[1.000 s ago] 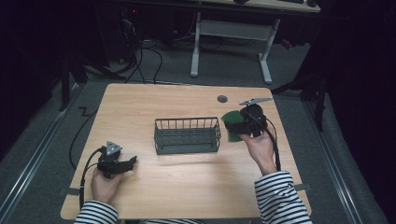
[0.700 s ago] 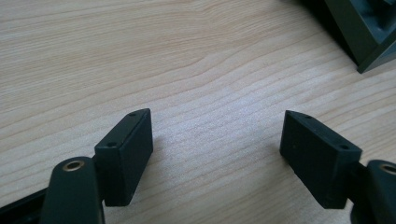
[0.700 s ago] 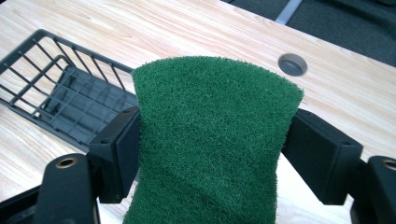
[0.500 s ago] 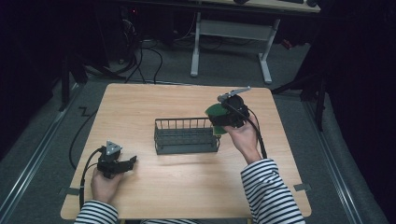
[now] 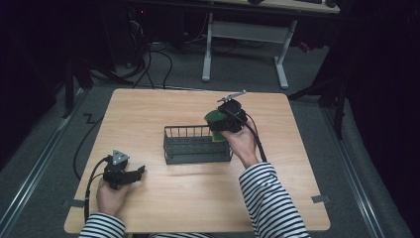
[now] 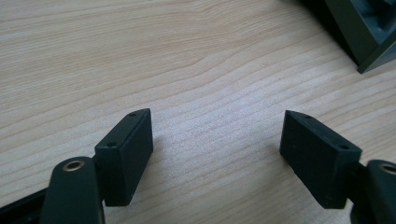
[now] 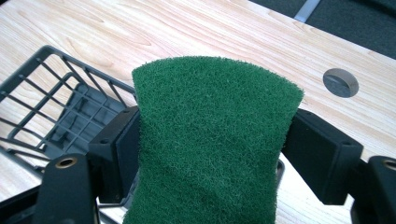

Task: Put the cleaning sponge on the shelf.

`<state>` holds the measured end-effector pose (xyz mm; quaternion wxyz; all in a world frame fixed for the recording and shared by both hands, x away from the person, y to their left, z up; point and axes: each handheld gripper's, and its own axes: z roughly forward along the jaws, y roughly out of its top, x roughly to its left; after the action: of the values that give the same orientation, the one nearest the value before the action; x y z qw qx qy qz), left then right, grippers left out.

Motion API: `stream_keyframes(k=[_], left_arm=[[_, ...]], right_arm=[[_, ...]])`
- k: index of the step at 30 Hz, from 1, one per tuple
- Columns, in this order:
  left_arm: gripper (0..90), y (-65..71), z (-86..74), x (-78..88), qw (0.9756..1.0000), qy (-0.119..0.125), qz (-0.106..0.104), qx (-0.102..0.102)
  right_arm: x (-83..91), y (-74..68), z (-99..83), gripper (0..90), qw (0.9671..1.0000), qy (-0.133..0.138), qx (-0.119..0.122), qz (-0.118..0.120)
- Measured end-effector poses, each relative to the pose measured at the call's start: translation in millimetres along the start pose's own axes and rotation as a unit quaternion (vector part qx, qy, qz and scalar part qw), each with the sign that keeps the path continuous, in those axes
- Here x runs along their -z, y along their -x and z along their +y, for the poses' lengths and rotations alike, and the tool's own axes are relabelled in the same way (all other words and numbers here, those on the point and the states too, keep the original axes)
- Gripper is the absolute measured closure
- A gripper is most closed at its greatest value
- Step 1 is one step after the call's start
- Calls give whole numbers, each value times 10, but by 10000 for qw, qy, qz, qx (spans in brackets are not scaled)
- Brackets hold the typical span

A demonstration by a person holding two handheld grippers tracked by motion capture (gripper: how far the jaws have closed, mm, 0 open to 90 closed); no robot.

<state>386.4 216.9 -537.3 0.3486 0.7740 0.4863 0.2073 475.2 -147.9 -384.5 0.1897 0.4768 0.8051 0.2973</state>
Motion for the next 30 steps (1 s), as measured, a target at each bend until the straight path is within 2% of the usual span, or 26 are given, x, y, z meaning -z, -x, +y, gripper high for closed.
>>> stream_keyframes(k=[4,6,17,25,30], left_arm=[[262,0,0,0,10000,-1,0,-2],[262,0,0,0,10000,0,-1,0],[262,0,0,0,10000,1,-1,0],[262,0,0,-1,10000,4,-2,6],[262,0,0,-1,10000,4,-1,5]], right_arm=[[-58,-34,3,239,10000,-39,-25,-32],[-112,-73,4,238,9998,-91,48,-147],[-230,-138,-1,235,9994,-212,102,-258],[-266,-176,-55,235,9992,-317,79,-230],[-297,-206,-106,236,9990,-344,147,-242]])
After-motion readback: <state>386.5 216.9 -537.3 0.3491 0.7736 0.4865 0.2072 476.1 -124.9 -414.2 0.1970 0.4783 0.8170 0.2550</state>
